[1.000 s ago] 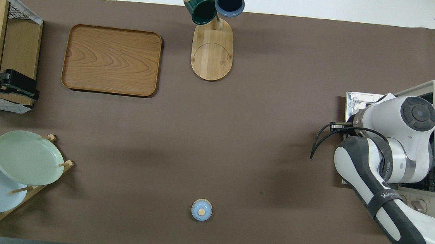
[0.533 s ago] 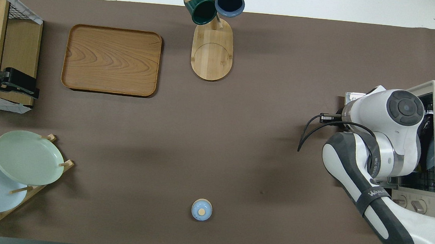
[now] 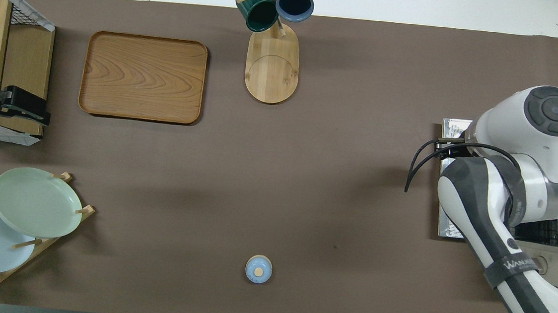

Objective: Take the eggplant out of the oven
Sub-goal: 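Reach the right gripper into the open toaster oven toward the plate, then grasp the light blue plate rim inside the oven with the right gripper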

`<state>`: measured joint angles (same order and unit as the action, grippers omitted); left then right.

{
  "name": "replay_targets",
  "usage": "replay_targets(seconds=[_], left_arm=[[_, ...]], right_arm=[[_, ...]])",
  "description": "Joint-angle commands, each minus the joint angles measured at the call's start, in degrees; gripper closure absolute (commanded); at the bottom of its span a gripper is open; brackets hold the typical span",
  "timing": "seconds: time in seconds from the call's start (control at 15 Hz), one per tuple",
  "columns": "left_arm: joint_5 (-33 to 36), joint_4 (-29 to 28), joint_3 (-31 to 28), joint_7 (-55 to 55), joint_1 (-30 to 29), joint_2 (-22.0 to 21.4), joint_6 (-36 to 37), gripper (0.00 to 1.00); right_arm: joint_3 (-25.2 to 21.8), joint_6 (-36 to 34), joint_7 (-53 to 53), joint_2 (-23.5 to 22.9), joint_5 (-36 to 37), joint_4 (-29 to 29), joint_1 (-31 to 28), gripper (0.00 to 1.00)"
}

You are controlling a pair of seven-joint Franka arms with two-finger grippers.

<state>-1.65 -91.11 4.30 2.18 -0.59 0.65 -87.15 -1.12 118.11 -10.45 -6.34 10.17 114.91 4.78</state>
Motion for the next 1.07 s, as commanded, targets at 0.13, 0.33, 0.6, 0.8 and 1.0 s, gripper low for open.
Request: replay_targets(seconds=[0.13, 0.33, 0.6, 0.8, 1.0], left_arm=[[0.51, -0.47, 0.36, -0.07, -0.64, -0.56, -1.53, 0.0], [0.51, -0.47, 0.36, 0.02, -0.64, -0.56, -1.71, 0.0], [0.51, -0.47, 0.28, -0.07, -0.64, -0.56, -1.88, 0.0], [0.51, -0.47, 0.28, -0.07, -0.64, -0.56, -1.89, 0.0], [0.51, -0.47, 0.28, 0.02, -0.64, -0.56, -1.8, 0.0]], right_arm=[[0.33, -1.04, 1.83, 2.29, 1.51, 3.38, -4.43, 0.43], [0.33, 0.18, 4.82, 2.56, 1.43, 4.7, -7.15, 0.43], [0.33, 9.15, 4.91, 4.23, 1.43, 11.12, -7.94, 0.64], [0.25, 8.72, 9.29, 4.14, 1.43, 10.78, -7.51, 1.0], [0.42, 1.46, 9.57, 3.62, 3.96, 6.32, -3.14, 1.0]])
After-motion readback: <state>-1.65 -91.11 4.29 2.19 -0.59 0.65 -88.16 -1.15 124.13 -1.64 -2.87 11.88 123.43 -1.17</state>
